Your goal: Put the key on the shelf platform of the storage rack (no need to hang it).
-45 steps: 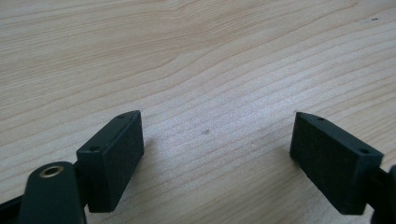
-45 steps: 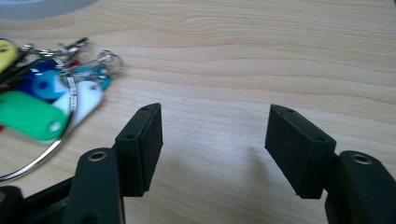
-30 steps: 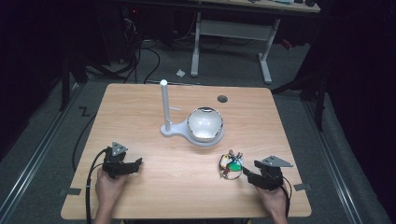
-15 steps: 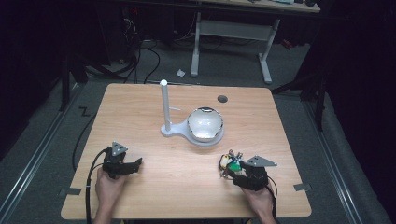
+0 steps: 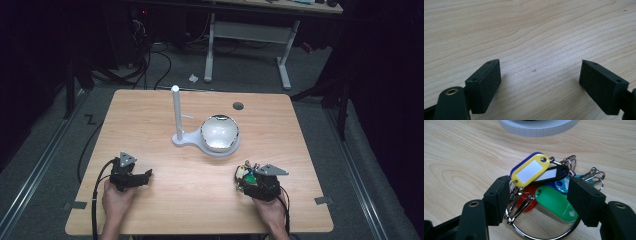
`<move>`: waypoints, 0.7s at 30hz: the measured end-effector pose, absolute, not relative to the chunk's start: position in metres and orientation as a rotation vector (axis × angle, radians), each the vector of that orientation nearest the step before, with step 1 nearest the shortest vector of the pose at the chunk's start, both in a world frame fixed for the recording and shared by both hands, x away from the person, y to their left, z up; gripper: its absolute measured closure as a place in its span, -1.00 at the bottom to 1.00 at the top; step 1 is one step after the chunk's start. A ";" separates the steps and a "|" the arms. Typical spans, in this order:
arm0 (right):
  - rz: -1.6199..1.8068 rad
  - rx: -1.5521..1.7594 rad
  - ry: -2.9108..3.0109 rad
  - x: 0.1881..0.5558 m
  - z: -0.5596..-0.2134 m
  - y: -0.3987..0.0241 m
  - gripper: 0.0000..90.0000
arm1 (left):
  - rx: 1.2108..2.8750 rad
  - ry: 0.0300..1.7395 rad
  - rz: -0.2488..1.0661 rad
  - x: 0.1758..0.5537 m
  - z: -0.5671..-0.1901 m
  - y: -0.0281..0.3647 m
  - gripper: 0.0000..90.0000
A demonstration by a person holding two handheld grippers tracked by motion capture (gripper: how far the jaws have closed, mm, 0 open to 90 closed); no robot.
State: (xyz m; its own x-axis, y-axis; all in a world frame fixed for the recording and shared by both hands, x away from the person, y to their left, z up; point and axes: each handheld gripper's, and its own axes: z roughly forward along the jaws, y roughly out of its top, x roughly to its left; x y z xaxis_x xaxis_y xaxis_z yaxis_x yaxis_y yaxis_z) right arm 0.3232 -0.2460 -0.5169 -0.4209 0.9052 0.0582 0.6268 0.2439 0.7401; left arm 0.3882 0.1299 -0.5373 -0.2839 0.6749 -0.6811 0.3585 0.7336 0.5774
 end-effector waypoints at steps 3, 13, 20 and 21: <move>0.982 1.412 2.146 0.327 -0.519 -0.245 -0.25 | 0.796 1.900 0.382 0.388 -0.537 0.130 -0.60; 0.904 1.390 2.198 0.337 -0.522 -0.236 -0.25 | 0.795 1.901 0.382 0.388 -0.537 0.130 -0.60; 0.846 1.365 2.215 0.342 -0.525 -0.233 -0.18 | 0.793 1.902 0.381 0.388 -0.537 0.130 -0.60; 0.846 1.362 2.216 0.342 -0.525 -0.233 -0.15 | 0.795 1.901 0.382 0.388 -0.537 0.130 -0.60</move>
